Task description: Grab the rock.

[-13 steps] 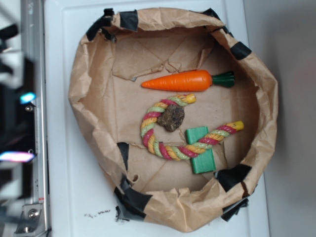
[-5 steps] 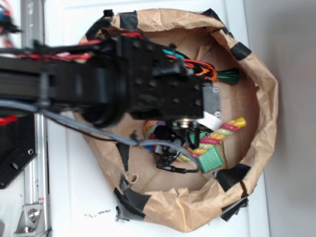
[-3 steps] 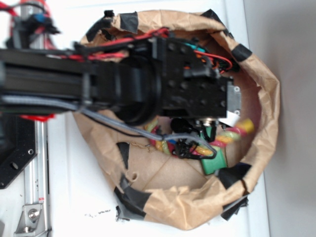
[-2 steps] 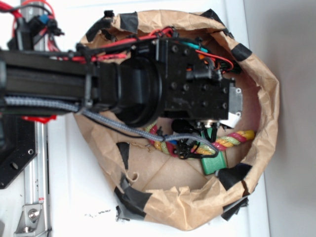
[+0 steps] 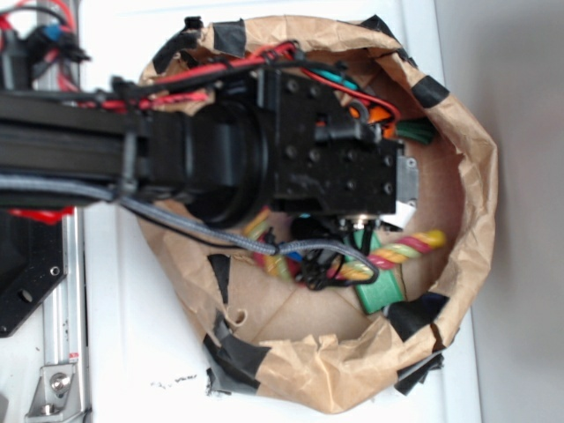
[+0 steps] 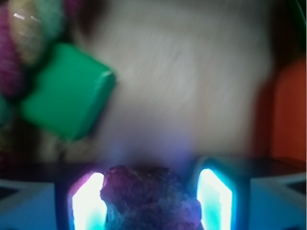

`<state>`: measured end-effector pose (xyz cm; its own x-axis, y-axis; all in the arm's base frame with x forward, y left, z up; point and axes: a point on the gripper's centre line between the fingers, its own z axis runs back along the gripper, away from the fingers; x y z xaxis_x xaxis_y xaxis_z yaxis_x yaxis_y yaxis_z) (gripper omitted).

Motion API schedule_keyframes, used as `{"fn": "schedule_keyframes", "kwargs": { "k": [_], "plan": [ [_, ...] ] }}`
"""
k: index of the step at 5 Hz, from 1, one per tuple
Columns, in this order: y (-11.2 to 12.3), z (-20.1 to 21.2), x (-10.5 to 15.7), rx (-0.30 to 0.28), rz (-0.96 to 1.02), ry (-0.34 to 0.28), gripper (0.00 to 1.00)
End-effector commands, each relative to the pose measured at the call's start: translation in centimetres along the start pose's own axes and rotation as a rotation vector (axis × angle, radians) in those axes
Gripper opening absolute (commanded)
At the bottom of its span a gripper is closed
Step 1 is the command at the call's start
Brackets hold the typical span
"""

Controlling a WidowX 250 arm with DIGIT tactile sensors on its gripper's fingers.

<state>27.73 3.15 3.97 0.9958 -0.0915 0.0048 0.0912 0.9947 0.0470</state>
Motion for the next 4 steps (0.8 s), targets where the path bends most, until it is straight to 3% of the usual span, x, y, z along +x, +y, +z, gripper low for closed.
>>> {"fn": "schedule_keyframes", "kwargs": {
  "k": [1,3,4],
  "plan": [
    [2.8,11.6,-1.0,-0.148,0.477,-0.168,0.00],
    [0.8,15.7,-1.5,-0.149,0.506,-0.210,0.00],
    [0.9,14.7,-1.4,-0.120,0.502,-0.196,0.00]
  ]
}}
